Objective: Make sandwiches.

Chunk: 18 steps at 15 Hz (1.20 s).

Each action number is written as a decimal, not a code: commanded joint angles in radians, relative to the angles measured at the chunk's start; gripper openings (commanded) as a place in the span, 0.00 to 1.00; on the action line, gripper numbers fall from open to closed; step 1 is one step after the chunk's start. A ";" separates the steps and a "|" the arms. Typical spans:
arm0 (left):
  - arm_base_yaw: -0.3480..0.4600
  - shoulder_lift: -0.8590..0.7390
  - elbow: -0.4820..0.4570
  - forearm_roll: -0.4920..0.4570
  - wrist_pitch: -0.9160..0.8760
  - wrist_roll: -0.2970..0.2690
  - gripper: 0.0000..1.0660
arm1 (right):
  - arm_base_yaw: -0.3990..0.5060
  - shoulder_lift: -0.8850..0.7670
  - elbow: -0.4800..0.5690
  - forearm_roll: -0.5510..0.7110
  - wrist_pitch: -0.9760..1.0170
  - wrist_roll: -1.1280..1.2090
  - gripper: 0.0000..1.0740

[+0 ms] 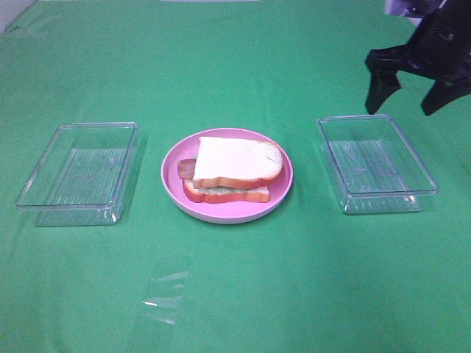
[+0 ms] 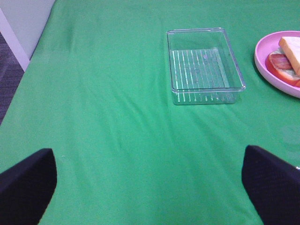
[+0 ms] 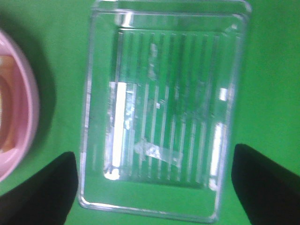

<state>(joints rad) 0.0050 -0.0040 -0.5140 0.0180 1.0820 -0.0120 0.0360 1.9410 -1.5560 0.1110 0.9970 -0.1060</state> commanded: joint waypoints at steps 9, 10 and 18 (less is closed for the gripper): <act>-0.001 -0.020 -0.001 0.000 -0.010 0.001 0.94 | -0.039 -0.703 0.731 -0.023 -0.005 0.039 0.80; -0.001 -0.020 -0.001 0.000 -0.010 0.001 0.94 | -0.039 -0.833 0.805 -0.022 0.002 0.043 0.80; -0.001 -0.020 -0.001 0.001 -0.010 0.001 0.94 | -0.039 -1.688 1.038 -0.070 0.071 0.100 0.80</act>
<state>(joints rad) 0.0050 -0.0040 -0.5140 0.0180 1.0820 -0.0120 -0.0020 0.2700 -0.5230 0.0510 1.0630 -0.0110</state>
